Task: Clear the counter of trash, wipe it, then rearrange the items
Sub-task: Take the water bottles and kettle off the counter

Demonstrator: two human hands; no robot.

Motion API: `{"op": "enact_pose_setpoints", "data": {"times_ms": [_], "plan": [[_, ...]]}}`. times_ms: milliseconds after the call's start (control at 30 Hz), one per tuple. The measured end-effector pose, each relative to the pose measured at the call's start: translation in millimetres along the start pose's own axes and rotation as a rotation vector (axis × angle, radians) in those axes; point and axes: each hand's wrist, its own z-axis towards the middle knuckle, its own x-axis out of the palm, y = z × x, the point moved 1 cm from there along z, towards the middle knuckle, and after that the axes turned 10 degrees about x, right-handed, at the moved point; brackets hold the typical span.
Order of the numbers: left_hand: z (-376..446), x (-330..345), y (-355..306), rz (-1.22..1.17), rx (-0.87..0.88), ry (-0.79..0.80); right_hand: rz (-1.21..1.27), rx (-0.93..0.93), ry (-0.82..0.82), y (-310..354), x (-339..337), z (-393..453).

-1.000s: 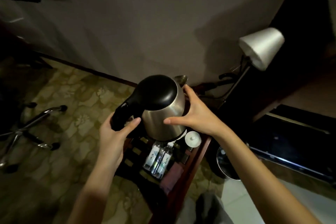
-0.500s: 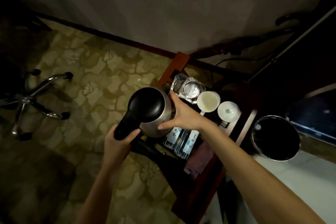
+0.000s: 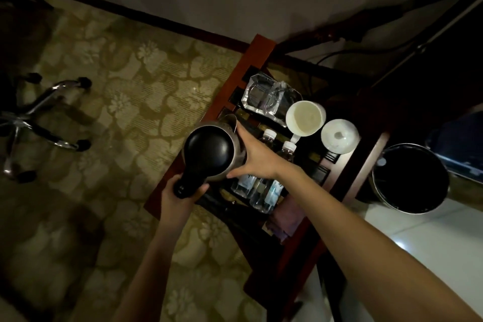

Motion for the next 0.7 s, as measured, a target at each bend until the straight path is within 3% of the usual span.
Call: {"op": "enact_pose_setpoints", "data": {"times_ms": [133,400,533,700], "plan": [[-7,4,-18,0.024,0.001,-0.031,-0.067,0.051,-0.022,-3,-3,-17],[-41,4,-21,0.002,-0.157,-0.064,-0.192,0.155,-0.092,-23,-31,-65],[-80,45,1,-0.014,-0.437,-0.021,-0.271,0.223,-0.133,-57,-43,-86],[-97,124,20,-0.015,-0.455,0.132,-0.373,0.303,-0.146,-103,-42,-90]]}}
